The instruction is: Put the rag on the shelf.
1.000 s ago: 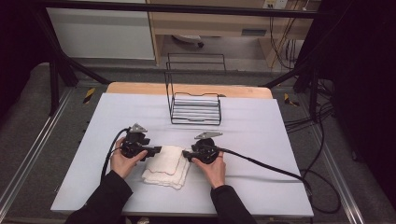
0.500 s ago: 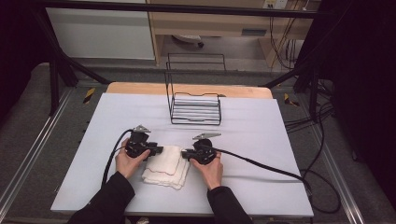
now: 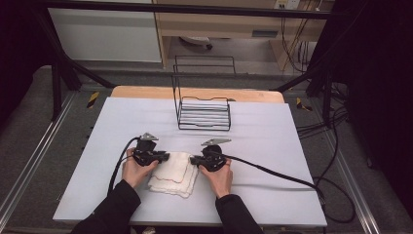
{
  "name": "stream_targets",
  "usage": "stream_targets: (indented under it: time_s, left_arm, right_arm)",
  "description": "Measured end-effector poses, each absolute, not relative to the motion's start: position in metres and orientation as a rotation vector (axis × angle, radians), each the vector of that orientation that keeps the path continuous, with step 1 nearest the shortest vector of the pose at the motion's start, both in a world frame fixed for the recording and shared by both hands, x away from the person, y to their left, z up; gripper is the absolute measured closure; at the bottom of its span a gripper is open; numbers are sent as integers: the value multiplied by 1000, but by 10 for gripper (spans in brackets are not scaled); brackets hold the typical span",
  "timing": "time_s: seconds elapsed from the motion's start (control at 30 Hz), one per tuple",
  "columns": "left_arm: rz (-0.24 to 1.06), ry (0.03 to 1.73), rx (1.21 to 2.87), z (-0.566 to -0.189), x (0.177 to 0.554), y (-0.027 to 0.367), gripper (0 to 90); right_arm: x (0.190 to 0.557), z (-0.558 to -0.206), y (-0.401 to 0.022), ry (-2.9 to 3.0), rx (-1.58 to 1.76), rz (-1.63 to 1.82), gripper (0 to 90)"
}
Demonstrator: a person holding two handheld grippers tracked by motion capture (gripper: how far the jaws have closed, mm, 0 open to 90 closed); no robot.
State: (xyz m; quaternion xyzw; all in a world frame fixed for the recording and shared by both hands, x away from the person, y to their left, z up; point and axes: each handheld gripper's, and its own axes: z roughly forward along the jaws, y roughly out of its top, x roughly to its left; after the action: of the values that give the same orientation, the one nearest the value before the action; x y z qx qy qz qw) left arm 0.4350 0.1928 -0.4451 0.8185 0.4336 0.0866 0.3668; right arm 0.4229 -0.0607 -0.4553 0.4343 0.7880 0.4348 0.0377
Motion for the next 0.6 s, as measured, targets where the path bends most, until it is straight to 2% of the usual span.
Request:
stream_targets:
  time_s: [0.13, 0.3, 0.6]
  left_arm:
    - [236, 1106, 2110, -444, 434, 192, 763]
    - [211, 1098, 2088, -442, 434, 197, 814]
    - [268, 1041, 1998, -420, 418, 207, 822]
  right_arm:
    - [422, -453, -61, 2408, 1329, 1344, 820]
    - [420, -450, -62, 2395, 1313, 1360, 820]
    - [413, -439, -65, 2363, 1264, 1431, 821]
